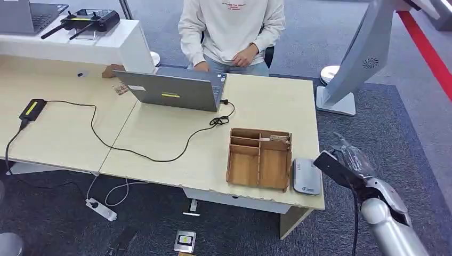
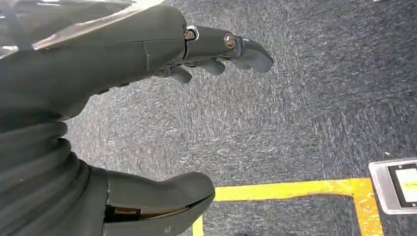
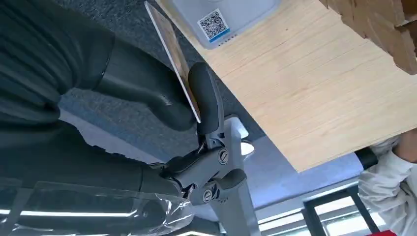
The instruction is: Pass the card to the sensor for recognition and then transmit it.
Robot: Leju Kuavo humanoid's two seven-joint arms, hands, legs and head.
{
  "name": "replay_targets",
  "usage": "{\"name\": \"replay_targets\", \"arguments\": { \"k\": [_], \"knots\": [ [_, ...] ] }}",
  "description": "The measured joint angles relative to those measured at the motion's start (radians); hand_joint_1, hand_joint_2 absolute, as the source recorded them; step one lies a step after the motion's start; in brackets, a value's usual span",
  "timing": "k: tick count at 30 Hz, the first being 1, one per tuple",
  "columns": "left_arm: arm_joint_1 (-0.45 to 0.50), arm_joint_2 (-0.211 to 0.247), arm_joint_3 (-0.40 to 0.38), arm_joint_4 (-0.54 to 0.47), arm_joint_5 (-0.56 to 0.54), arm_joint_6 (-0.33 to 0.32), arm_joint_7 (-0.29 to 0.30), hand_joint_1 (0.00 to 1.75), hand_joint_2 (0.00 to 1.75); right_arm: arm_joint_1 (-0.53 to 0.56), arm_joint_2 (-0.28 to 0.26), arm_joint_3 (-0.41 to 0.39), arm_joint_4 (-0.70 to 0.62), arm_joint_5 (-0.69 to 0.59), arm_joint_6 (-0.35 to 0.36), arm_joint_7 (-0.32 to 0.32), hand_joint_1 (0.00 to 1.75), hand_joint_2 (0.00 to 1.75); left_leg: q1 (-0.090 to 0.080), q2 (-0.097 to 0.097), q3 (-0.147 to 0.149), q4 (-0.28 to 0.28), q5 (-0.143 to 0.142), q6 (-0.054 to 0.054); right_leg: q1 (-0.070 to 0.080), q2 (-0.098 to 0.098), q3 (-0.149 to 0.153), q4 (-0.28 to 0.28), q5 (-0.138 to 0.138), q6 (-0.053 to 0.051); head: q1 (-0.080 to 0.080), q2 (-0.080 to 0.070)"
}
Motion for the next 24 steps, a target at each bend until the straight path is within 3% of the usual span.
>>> {"name": "replay_targets", "arguments": {
  "k": [24],
  "knots": [
    [0.001,0.0,0.019,0.004,-0.06,0.008,-0.012,0.0,1.75,-0.03,0.014,-0.008,0.016,0.026,0.031,0.0,1.75,1.75,0.0,0.0,0.0,0.0,0.0,0.0,0.0,0.0,0.0,0.0,0.0,0.0,0.0,0.0]
  ]
}}
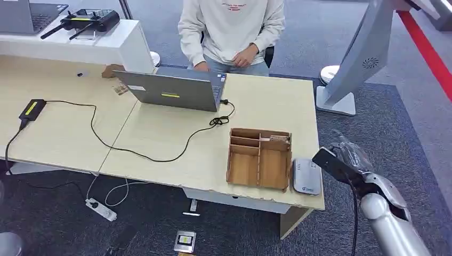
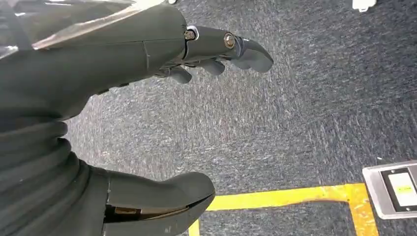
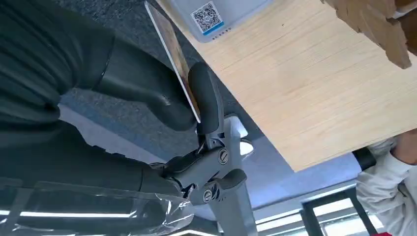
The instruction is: Pass the card to the sensor for recognition and then transmit it.
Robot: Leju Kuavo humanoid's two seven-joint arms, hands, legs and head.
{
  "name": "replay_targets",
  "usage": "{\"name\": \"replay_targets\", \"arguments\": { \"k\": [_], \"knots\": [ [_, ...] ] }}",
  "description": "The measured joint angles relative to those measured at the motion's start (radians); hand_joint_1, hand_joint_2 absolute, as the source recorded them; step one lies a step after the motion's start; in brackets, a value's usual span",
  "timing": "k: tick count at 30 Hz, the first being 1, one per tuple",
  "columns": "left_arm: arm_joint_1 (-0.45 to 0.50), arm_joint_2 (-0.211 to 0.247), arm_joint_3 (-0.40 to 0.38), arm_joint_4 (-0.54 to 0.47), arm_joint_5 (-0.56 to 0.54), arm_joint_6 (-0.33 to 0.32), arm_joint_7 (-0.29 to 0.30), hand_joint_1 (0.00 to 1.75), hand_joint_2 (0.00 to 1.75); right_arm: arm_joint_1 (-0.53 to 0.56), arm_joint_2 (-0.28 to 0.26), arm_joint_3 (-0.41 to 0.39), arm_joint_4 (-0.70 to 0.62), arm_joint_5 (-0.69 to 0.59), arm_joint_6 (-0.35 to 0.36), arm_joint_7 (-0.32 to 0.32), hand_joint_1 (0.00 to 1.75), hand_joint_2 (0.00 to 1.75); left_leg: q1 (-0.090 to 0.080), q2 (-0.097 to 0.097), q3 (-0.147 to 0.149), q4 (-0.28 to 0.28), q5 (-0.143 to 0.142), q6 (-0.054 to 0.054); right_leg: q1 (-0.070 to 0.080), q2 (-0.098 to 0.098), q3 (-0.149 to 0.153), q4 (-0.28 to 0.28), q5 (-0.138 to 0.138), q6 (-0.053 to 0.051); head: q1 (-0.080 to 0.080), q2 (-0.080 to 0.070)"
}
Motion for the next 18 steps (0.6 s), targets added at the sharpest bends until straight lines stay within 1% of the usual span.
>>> {"name": "replay_targets", "arguments": {
  "k": [6,15,18],
  "knots": [
    [0.003,0.0,0.006,0.0,-0.033,0.0,-0.007,0.0,1.75,-0.001,0.014,-0.003,-0.009,0.015,0.014,-0.001,1.75,1.75,0.0,0.0,0.0,0.0,0.0,0.0,0.0,0.0,0.0,0.0,0.0,0.0,0.0,0.0],
    [0.008,-0.005,0.024,0.0,-0.042,0.018,-0.016,0.0,1.75,-0.005,0.033,-0.004,-0.036,0.021,0.028,-0.001,1.75,1.75,0.0,0.0,0.0,0.0,0.0,0.0,0.0,0.0,0.0,0.0,0.0,0.0,0.0,0.0],
    [0.009,-0.01,0.028,0.0,-0.05,0.035,-0.013,0.0,1.75,-0.005,0.036,-0.004,-0.048,0.023,0.038,0.002,1.75,1.75,0.0,0.0,0.0,0.0,0.0,0.0,0.0,0.0,0.0,0.0,0.0,0.0,0.0,0.0]
  ]
}}
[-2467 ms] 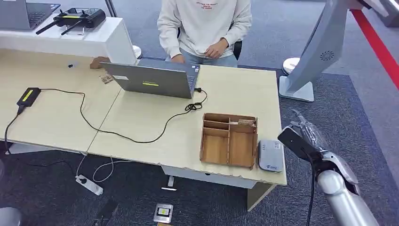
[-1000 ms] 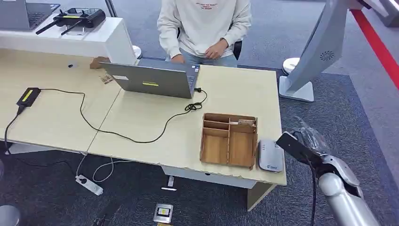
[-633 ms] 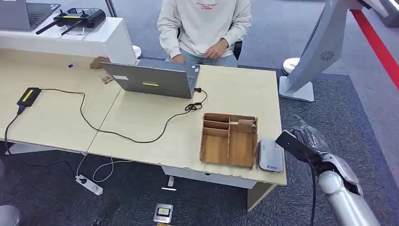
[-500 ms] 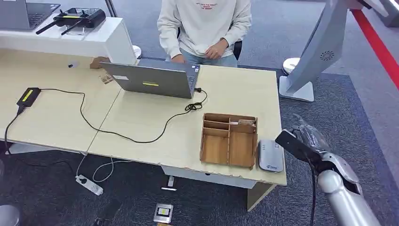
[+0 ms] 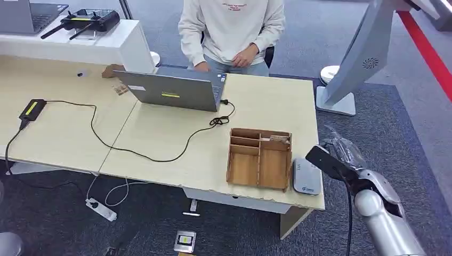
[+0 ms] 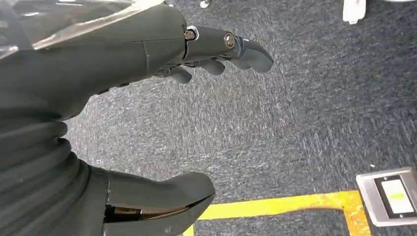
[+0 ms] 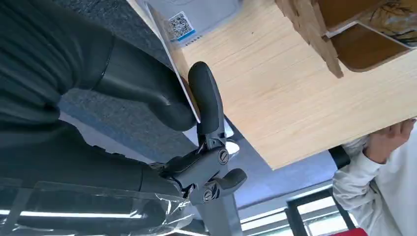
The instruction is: Pass the card to the sensor for recognition and then transmit it.
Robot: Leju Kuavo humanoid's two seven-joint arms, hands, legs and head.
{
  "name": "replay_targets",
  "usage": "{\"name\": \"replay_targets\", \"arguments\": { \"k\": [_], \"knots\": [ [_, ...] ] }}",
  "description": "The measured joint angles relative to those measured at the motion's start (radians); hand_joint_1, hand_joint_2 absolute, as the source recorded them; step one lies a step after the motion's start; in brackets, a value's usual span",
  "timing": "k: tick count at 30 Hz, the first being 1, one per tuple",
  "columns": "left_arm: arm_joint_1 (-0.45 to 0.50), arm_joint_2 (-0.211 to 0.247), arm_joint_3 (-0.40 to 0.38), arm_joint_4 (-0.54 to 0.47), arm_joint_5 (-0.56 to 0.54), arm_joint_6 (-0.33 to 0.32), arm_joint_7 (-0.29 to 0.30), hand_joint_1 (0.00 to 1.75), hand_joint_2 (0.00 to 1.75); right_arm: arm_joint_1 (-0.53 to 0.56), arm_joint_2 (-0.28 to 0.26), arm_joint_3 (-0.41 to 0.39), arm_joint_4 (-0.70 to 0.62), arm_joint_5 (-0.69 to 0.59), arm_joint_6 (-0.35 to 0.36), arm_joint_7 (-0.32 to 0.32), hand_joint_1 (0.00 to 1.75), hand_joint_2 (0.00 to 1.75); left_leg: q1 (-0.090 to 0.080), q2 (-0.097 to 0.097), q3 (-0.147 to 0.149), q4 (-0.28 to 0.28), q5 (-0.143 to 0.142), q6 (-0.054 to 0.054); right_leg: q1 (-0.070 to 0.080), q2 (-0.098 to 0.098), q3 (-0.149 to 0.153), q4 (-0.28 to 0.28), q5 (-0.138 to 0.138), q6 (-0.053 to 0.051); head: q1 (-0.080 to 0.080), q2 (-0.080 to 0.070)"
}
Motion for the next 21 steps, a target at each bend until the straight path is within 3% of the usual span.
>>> {"name": "replay_targets", "arguments": {
  "k": [9,21],
  "knots": [
    [0.003,-0.016,0.021,0.0,-0.044,0.01,0.01,0.0,1.75,0.02,0.004,-0.003,-0.045,0.011,0.034,0.031,1.75,1.75,0.0,0.0,0.0,0.0,0.0,0.0,0.0,0.0,0.0,0.0,0.0,0.0,0.0,0.0],
    [0.011,-0.024,0.055,-0.006,-0.077,0.014,0.028,0.0,1.75,0.022,0.008,-0.022,-0.033,0.013,0.019,0.031,1.75,1.75,0.0,0.0,0.0,0.0,0.0,0.0,0.0,0.0,0.0,0.0,0.0,0.0,0.0,0.0]
  ]
}}
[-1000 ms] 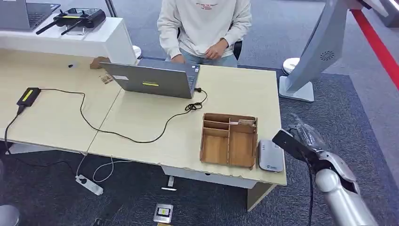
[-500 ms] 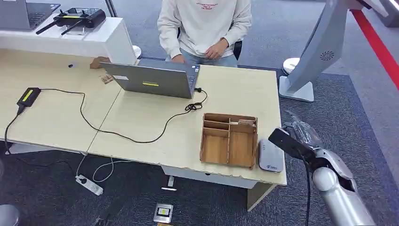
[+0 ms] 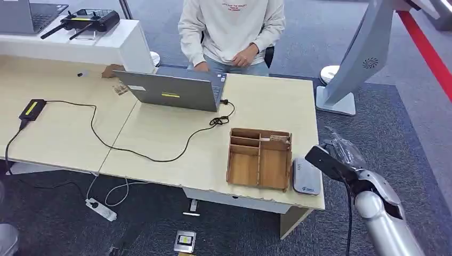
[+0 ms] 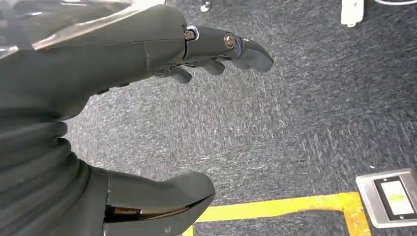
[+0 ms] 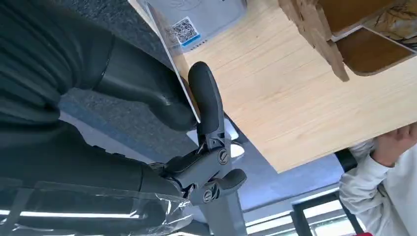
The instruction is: Pass the card to the sensor for recognition and then transmit it.
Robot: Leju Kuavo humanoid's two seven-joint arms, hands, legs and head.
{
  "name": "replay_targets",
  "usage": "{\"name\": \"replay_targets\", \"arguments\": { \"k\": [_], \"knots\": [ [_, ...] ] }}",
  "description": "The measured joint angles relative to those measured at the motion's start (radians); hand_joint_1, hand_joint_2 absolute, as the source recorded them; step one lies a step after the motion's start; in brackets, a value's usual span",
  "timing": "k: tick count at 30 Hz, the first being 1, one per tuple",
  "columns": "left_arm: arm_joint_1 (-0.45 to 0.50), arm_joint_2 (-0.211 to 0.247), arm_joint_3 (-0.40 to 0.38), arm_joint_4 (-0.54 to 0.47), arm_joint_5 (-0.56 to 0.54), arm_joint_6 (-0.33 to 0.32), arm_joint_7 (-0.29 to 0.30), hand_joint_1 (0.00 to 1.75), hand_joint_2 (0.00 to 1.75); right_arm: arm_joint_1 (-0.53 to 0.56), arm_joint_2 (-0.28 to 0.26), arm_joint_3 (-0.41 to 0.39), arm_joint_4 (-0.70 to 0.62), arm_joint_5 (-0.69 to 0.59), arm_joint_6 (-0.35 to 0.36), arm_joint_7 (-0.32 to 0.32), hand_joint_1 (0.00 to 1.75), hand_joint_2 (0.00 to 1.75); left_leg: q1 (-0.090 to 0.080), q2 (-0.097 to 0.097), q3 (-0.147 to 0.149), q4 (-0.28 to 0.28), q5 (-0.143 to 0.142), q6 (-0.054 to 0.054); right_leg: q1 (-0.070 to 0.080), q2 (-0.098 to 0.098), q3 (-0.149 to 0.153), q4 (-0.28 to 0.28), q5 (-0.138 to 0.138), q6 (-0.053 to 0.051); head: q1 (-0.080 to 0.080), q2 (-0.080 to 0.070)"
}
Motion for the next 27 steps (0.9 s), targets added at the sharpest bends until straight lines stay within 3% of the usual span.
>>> {"name": "replay_targets", "arguments": {
  "k": [13,27],
  "knots": [
    [0.013,-0.003,0.049,-0.031,-0.115,0.002,0.025,0.0,1.75,-0.002,0.002,-0.034,0.139,0.007,-0.129,0.0,1.75,1.75,0.0,0.0,0.0,0.0,0.0,0.0,0.0,0.0,0.0,0.0,0.0,0.0,0.0,0.0],
    [0.012,-0.021,0.089,-0.049,-0.143,0.003,0.041,0.0,1.75,-0.03,0.007,-0.05,0.307,0.018,-0.156,-0.029,1.75,1.75,0.0,0.0,0.0,0.0,0.0,0.0,0.0,0.0,0.0,0.0,0.0,0.0,0.0,0.0]
  ]
}}
